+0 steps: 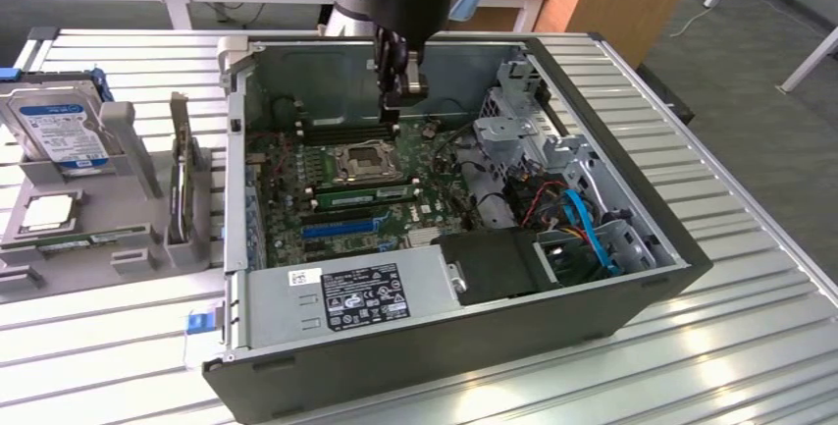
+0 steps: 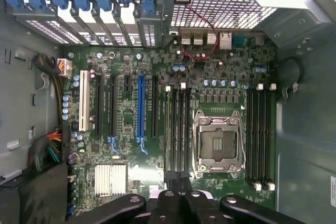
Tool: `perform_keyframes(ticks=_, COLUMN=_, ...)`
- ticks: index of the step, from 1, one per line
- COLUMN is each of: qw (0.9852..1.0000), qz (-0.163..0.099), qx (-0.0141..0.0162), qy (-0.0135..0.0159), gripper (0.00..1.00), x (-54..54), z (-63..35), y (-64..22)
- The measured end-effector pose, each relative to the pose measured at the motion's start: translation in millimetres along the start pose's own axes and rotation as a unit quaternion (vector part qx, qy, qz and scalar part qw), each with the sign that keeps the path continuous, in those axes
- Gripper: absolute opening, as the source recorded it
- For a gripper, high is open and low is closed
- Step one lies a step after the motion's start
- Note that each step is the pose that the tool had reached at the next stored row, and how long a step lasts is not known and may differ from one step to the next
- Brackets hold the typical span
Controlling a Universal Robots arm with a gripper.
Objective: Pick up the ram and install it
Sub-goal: 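Press down the ram until it locks into place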
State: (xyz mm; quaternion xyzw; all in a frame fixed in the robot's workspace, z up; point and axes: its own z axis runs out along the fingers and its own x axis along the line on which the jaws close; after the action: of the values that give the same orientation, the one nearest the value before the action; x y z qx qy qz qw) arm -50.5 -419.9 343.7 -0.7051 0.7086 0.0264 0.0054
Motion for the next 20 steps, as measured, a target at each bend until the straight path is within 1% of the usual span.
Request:
perform_keyframes(ticks=4, qw=1.0, qz=0.0, qx=0.0, qy=0.0, gripper=0.1, x=0.0, z=-0.1, y=-3.2)
perform_keyframes(ticks=17, qw=1.0, qz=0.0, qx=0.0, qy=0.0, gripper=0.1, x=0.0, z=-0.1, y=-3.4)
perform_keyframes(ticks=20, qw=1.0, qz=0.004, qx=0.0002, qy=-0.0002, gripper=0.1, x=0.0, z=0.0, y=-3.4)
